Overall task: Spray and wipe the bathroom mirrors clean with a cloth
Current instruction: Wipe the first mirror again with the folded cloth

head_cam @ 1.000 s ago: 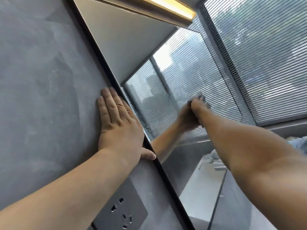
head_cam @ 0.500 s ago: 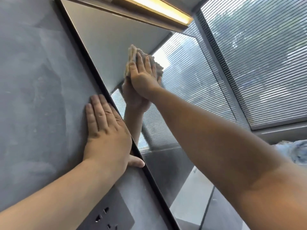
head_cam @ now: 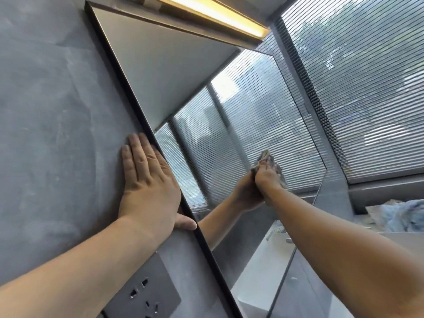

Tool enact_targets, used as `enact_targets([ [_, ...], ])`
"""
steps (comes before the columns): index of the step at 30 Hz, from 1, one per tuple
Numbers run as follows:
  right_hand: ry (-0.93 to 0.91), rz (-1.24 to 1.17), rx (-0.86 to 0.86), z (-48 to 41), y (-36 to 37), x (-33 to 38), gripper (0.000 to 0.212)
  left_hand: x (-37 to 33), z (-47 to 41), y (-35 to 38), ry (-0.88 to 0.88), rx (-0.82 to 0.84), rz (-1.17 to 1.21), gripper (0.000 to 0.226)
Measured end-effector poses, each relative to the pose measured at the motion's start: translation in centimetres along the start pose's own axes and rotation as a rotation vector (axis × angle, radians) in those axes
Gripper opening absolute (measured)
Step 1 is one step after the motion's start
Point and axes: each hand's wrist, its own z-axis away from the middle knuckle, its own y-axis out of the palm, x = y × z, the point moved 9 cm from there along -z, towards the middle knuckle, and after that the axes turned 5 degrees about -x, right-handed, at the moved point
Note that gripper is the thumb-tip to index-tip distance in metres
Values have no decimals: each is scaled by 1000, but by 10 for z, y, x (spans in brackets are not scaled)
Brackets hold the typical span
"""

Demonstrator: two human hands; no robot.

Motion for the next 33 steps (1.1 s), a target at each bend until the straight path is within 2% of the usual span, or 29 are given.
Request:
enact_targets([
  [3, -157, -71, 15, 21, -5, 23, 56, -1, 0, -2, -6, 4, 5, 176],
  [7, -304, -233, 146, 65, -10, 59, 52, 1, 0, -5, -33, 16, 45, 178],
  [11, -206, -512, 270, 99, -38, 89, 37, 2, 2, -11, -44, 38, 105, 174],
  [15, 65, -853, 459, 129, -48, 105, 38, 4, 6, -12, -73, 24, 163, 152],
  [19, 81, -819, 583, 153, -48, 122, 41, 4, 7, -8, -87, -6, 260, 138],
  [22, 0, -715, 579, 162, -48, 131, 43, 3, 6, -8, -91, -23, 337, 132],
  [25, -101, -540, 629, 166, -42, 134, 47, 3, 6, -8, -84, -41, 340, 130],
  [27, -172, -508, 672, 164, -40, 135, 50, 5, 7, -8, -95, -54, 333, 127],
  [33, -393, -492, 954, 181, -40, 144, 78, 5, 8, -9, -88, -82, 271, 125],
])
